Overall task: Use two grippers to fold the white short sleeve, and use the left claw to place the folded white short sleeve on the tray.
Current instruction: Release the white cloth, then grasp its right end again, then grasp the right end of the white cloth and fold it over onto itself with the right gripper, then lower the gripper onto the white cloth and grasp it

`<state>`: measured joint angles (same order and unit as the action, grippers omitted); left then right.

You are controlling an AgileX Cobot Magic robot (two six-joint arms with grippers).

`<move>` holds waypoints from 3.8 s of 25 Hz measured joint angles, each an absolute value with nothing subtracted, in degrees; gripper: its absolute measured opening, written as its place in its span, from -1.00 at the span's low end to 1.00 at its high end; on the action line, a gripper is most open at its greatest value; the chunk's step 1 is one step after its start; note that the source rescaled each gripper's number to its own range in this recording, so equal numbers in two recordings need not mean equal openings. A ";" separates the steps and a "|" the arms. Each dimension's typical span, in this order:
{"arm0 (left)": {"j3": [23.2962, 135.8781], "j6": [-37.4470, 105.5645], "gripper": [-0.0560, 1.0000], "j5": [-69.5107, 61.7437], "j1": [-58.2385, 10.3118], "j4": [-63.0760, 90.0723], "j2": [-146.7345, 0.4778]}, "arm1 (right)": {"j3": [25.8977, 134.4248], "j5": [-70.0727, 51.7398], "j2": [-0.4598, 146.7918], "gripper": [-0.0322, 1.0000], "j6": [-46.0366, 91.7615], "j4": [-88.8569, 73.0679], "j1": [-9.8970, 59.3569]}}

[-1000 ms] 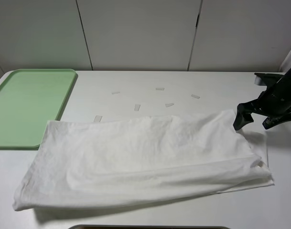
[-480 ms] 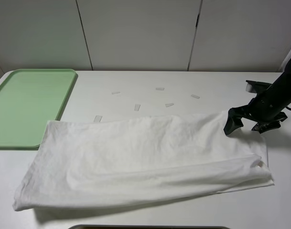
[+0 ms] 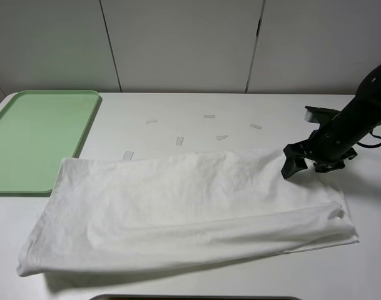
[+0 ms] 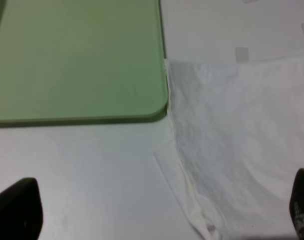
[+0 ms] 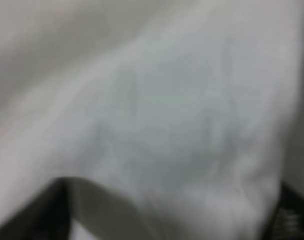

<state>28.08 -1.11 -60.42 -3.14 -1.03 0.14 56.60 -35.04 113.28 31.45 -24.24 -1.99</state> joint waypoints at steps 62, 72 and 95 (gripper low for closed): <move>28.08 -1.11 1.00 -60.42 -3.14 -1.07 0.14 | 64.05 -37.54 108.27 -0.42 -0.61 -18.73 25.32; 28.08 -1.11 1.00 -60.42 -3.14 -1.07 0.14 | 64.05 -34.60 110.04 -0.24 11.52 -20.51 28.19; 28.08 -1.11 1.00 -60.42 -3.14 -1.07 0.14 | 58.91 -48.81 67.60 0.97 -2.73 4.02 2.59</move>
<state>28.08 -1.11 -60.42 -3.14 -1.07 0.14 58.91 -48.81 67.60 -2.73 4.02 2.59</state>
